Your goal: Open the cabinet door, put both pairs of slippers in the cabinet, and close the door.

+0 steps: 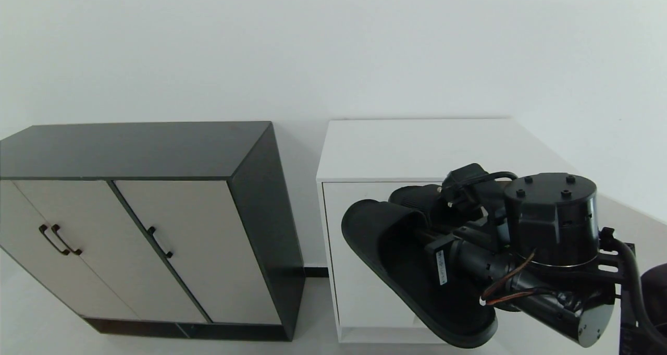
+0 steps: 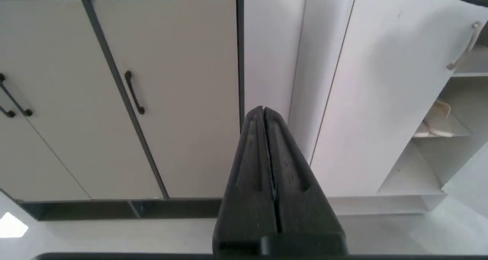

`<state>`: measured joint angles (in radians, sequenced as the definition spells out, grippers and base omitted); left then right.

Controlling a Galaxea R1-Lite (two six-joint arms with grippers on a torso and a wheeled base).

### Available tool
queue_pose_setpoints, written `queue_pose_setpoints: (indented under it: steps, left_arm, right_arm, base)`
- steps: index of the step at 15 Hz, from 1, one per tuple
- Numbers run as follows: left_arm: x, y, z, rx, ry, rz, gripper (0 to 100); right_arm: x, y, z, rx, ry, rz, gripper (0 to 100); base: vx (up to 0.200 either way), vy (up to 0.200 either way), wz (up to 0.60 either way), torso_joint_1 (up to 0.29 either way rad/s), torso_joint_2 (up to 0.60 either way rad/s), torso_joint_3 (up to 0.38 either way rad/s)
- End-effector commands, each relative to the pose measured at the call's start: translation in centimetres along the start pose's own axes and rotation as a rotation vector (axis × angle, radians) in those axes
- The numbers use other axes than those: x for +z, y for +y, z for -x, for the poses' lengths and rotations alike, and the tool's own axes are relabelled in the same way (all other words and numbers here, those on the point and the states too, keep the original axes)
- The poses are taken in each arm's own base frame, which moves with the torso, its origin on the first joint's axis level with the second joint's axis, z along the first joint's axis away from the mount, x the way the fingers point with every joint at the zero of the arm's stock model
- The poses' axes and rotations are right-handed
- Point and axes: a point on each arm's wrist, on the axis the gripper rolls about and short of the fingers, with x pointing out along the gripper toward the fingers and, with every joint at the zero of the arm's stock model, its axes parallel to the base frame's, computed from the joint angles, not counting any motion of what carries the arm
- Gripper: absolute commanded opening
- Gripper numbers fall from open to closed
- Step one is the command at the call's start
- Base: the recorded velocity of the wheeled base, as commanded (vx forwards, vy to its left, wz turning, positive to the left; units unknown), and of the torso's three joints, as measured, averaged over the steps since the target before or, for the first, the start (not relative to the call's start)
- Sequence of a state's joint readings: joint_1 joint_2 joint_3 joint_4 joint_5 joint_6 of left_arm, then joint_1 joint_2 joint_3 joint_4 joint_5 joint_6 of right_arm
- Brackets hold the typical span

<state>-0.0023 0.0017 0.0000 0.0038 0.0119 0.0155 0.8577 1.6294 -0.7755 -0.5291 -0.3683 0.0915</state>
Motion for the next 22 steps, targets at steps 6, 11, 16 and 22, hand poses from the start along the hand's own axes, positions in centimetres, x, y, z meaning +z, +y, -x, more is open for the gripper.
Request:
queue_pose_setpoints:
  steps: [6, 11, 16, 22]
  left_arm:
    - [0.0, 0.0, 0.0, 0.001, 0.002, 0.0, 0]
    - [0.0, 0.0, 0.0, 0.001, 0.002, 0.0, 0]
    - [0.0, 0.0, 0.0, 0.0, 0.001, 0.0, 0]
    - [0.0, 0.0, 0.0, 0.001, 0.002, 0.0, 0]
  right_arm:
    - [-0.1, 0.4, -0.2, 0.047, -0.014, -0.003, 0]
    - [-0.4, 0.4, -0.2, 0.047, -0.002, 0.002, 0]
    - [-1.1, 0.3, -0.1, 0.046, 0.018, 0.009, 0]
    - [-1.4, 0.2, 0.0, 0.046, 0.028, 0.013, 0]
  base:
    - [0.0, 0.0, 0.0, 0.0, 0.0, 0.0]
    - [0.0, 0.0, 0.0, 0.0, 0.0, 0.0]
    - [0.0, -0.08, 0.0, -0.002, 0.0, 0.001]
    - [0.0, -0.2, 0.0, 0.004, 0.0, 0.003]
